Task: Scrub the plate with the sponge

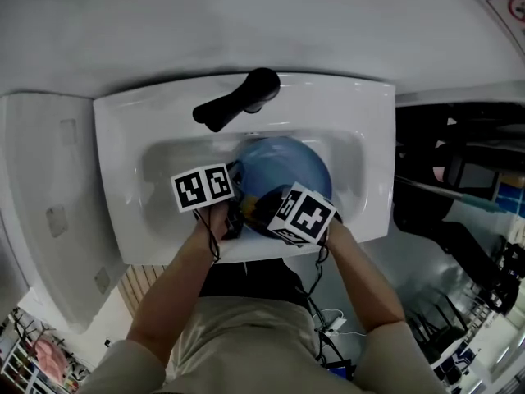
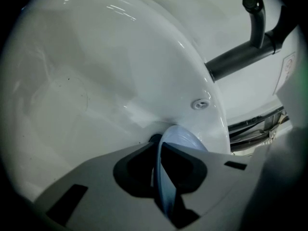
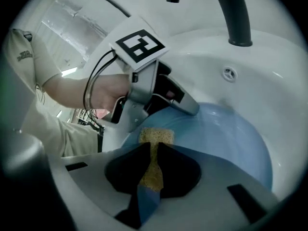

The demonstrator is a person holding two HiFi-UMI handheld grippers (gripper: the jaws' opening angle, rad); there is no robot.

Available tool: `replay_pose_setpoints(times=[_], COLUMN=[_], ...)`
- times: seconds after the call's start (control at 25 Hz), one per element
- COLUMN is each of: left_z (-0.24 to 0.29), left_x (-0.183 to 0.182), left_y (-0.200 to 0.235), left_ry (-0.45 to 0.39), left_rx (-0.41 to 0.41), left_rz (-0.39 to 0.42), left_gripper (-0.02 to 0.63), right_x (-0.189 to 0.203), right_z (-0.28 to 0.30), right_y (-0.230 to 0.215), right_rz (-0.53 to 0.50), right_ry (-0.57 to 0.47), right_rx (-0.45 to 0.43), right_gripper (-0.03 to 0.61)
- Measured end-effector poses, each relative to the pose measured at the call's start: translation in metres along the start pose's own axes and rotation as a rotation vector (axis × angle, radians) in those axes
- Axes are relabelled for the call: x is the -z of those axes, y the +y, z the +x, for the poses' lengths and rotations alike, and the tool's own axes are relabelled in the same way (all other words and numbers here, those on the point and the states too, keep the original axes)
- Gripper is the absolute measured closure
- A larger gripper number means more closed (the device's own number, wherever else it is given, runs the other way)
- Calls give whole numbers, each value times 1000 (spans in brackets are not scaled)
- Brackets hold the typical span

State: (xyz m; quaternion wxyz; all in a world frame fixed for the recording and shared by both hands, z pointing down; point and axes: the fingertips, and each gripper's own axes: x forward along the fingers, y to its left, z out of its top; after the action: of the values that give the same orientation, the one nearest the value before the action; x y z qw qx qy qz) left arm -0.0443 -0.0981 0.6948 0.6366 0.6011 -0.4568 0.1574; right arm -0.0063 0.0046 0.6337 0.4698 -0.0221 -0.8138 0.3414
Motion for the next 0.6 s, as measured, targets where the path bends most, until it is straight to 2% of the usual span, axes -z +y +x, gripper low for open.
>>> replay_pose_setpoints(times=[0.2, 0.32, 0.4, 0.48, 0.6], left_z=[-2, -4, -6, -8, -10], left_x=[5, 6, 4, 0, -4], left_y=[3, 6, 6, 5, 4], left_ry=[20, 19, 10, 3, 3], left_rx=[24, 30, 29, 23, 9], left_rz=[-2, -13, -1, 29, 63], left_gripper=[571, 572, 572, 573, 572], right_x=[-22, -21, -11, 5, 30], right_z=[7, -4, -16, -28, -43], right_y=[-61, -111, -138, -152, -154], right_rz=[56, 85, 77, 70, 109], right_ry=[-79, -77, -50, 1, 69], right_rx=[102, 262, 404, 508, 574], right_gripper=[515, 515, 515, 517, 517])
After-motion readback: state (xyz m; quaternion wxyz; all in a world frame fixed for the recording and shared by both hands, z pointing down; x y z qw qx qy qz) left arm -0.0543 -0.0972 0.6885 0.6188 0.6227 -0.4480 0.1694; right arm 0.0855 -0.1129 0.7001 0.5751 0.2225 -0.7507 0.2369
